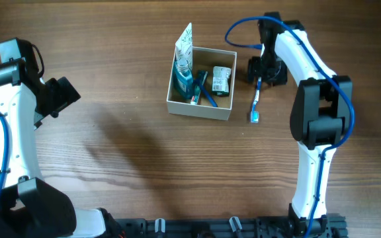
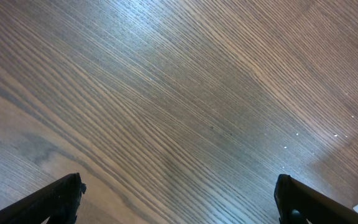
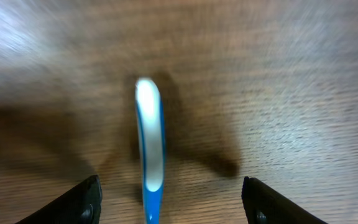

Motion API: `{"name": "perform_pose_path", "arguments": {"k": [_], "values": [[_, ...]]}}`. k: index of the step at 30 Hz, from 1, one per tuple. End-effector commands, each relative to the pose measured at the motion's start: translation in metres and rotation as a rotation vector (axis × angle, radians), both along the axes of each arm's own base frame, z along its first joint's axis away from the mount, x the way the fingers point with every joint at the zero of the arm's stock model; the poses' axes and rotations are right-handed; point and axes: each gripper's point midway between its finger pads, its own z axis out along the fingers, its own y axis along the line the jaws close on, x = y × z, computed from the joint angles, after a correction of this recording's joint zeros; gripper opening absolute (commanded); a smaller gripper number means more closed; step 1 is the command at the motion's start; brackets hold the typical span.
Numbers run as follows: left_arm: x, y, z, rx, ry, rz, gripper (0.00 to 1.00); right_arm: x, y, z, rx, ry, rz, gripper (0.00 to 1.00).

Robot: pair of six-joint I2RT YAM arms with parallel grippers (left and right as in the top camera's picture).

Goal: Pack container
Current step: 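Grasp the blue-white toothbrush handle with the right gripper and lift, then lower the toothbrush into the box and open the right gripper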

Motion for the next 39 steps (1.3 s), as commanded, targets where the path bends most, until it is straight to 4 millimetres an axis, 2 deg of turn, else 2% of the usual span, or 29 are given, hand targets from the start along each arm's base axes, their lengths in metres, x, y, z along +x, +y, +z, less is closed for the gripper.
{"name": "perform_pose_path", "arguments": {"k": [1,4,7,11,14,16,20,24,28,29,31,34,37,39], "values": [[-0.001,0.0,-0.002,-0.01,0.0,0.012,1.0,-0.012,0.0,-0.019,0.0,0.056,0.007,0.73],[-0.001,0.0,-0.002,-0.01,0.0,0.012,1.0,-0.014,0.001,-0.02,0.004,0.06,0.006,0.7],[-0.001,0.0,-0.002,-0.01,0.0,0.012,1.0,-0.014,0.001,-0.02,0.004,0.059,0.005,0.58],[-0.001,0.0,-0.002,-0.01,0.0,0.012,1.0,-0.012,0.001,-0.02,0.004,0.053,0.005,0.35],[-0.001,0.0,-0.002,-0.01,0.0,0.012,1.0,-0.011,0.001,-0.02,0.003,0.048,-0.016,0.14],[-0.001,0.0,-0.002,-0.01,0.0,0.012,1.0,-0.011,0.001,-0.019,0.003,0.049,-0.02,0.04],[-0.001,0.0,-0.002,-0.01,0.0,0.012,1.0,-0.004,0.002,-0.004,0.006,0.023,-0.02,0.04],[-0.001,0.0,-0.002,-0.01,0.0,0.012,1.0,0.016,0.004,0.034,0.019,-0.074,-0.019,0.04],[-0.001,0.0,-0.002,-0.01,0.0,0.012,1.0,0.029,0.012,0.09,0.072,-0.193,-0.015,0.04],[-0.001,0.0,-0.002,-0.01,0.0,0.012,1.0,0.031,0.02,0.111,0.116,-0.236,-0.01,0.04],[-0.001,0.0,-0.002,-0.01,0.0,0.012,1.0,0.032,0.035,0.14,0.215,-0.296,0.004,0.04],[-0.001,0.0,-0.002,-0.01,0.0,0.012,1.0,0.029,0.073,0.193,0.422,-0.397,0.062,0.04],[-0.001,0.0,-0.002,-0.01,0.0,0.012,1.0,0.021,0.091,0.223,0.47,-0.45,0.073,0.04],[-0.001,0.0,-0.002,-0.01,0.0,0.012,1.0,0.017,0.101,0.228,0.482,-0.453,0.08,0.04]]}}
